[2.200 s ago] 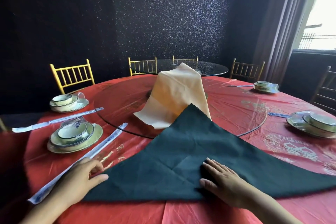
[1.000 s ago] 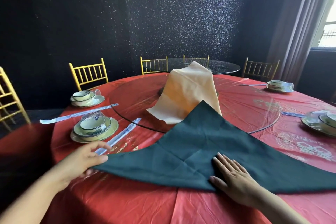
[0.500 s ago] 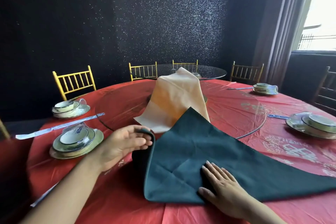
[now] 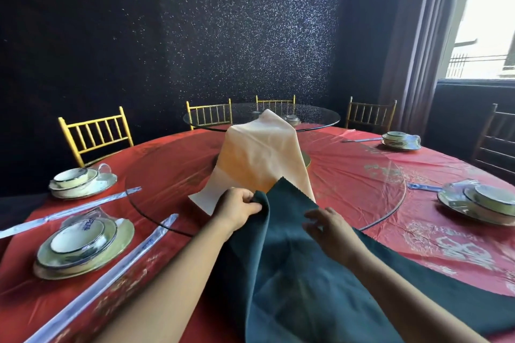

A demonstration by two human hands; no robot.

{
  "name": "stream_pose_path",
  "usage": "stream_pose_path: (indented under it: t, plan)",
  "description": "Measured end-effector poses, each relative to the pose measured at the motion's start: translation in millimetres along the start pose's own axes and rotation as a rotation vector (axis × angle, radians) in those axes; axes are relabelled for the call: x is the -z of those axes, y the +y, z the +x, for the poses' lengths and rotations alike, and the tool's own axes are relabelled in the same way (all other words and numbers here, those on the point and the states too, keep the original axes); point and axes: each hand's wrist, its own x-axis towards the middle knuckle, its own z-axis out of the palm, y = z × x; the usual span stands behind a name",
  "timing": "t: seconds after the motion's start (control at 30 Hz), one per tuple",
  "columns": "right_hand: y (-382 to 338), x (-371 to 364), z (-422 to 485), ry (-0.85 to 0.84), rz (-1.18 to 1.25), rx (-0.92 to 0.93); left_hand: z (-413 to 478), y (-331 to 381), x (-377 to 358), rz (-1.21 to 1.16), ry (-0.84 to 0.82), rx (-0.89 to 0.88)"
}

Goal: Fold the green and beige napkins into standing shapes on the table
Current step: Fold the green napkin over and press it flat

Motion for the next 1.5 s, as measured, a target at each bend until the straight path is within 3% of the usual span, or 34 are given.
stream_pose_path:
  t: [0.23,0.67,1.0,1.23,1.33,1.5]
  plan:
    - [1.6,-10.0,64.4,0.17,0.101,-0.157,36.2,2.2,-22.0,0.031,0.036,0.02]
    - [5.8,-16.1,96.4,0.106,0.224,-0.185,71.4,4.7,-51.3,-0.102,0.018,0.099]
    - [-4.2,-13.3,93.7,0.094,0.377,-0.154,71.5,5.7,-54.5,-0.125,0.019,0.055]
    - [-10.6,-12.4,94.7,0.175,0.423,-0.125,68.9,6.4,-48.0,-0.201,0.042,0.042]
    - [-11.7,-6.8,95.0,0.19,0.484,-0.116,62.4,-1.5,-36.0,-0.201,-0.041,0.051]
    - [-12.3,10.5,91.6,0.222,0.61,-0.093,33.7,-29.4,-2.9,0.0,-0.243,-0.051]
